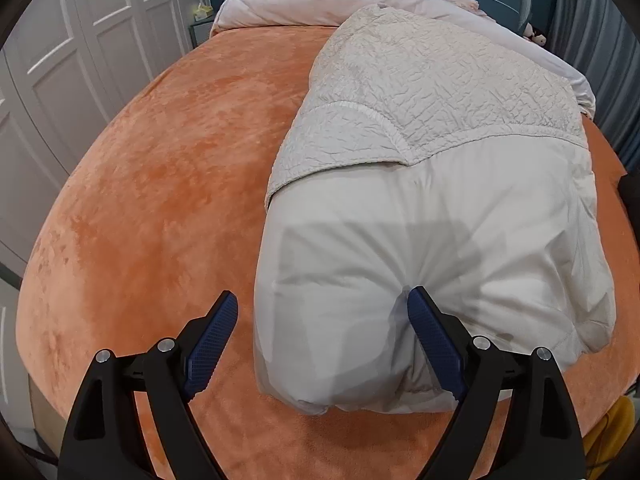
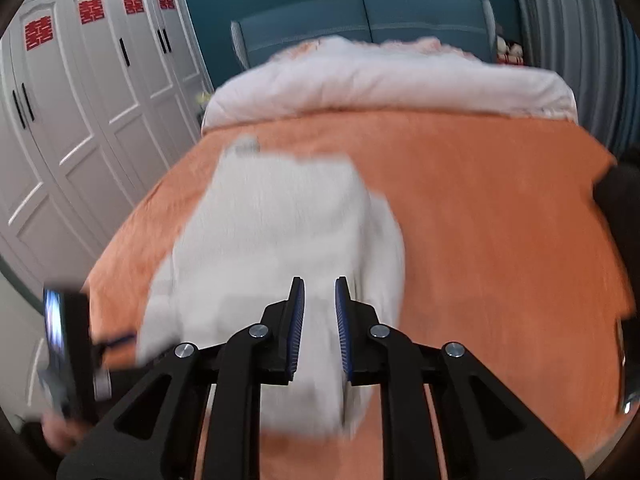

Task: Fold large clothes

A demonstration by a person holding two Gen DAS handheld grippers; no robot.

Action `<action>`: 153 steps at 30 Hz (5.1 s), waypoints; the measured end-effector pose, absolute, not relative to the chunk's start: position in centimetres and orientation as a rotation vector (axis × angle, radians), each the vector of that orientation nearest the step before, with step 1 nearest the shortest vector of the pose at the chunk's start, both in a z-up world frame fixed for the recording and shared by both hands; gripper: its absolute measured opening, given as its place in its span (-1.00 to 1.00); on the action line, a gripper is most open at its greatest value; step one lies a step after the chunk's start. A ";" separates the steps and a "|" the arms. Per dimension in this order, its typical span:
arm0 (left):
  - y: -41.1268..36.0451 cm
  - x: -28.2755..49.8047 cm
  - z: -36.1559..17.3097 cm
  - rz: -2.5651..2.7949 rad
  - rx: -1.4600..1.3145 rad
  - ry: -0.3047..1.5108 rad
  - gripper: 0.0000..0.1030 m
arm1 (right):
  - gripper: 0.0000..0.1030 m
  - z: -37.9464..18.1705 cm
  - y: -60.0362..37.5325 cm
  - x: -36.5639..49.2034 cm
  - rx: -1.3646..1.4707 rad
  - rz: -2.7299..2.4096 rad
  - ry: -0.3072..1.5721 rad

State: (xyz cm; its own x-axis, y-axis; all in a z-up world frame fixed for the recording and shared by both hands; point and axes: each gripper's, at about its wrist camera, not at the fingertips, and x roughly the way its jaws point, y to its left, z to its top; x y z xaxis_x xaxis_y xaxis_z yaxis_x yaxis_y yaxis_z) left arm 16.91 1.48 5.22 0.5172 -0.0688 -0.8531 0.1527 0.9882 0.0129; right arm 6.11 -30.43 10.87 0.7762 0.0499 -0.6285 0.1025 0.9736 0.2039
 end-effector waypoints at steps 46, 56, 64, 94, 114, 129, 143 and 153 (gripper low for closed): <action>-2.2 2.9 3.9 -0.061 0.101 1.014 0.78 | -0.14 -0.6 -29.1 -9.5 0.178 -0.183 0.887; -2.2 1.1 2.5 -0.061 0.126 0.966 0.78 | 0.34 -1.5 -26.9 -11.4 0.152 -0.196 0.863; -1.4 0.7 -0.1 -0.045 0.116 0.998 0.78 | 0.46 -3.6 -25.4 -11.2 0.125 -0.194 0.888; -1.2 0.4 -2.7 -0.051 0.102 0.903 0.90 | 0.91 -7.4 -24.1 -10.4 0.122 -0.184 0.846; -1.3 0.8 -2.8 -0.042 0.115 0.875 0.90 | 0.91 -7.5 -24.1 -10.3 0.119 -0.184 0.844; -1.3 0.8 -2.8 -0.043 0.114 0.874 0.90 | 0.91 -7.5 -24.2 -10.3 0.119 -0.184 0.843; -1.3 0.8 -2.8 -0.043 0.115 0.873 0.90 | 0.91 -7.5 -24.1 -10.4 0.120 -0.185 0.843; -1.3 0.8 -2.8 -0.043 0.115 0.873 0.90 | 0.91 -7.5 -24.1 -10.4 0.120 -0.185 0.843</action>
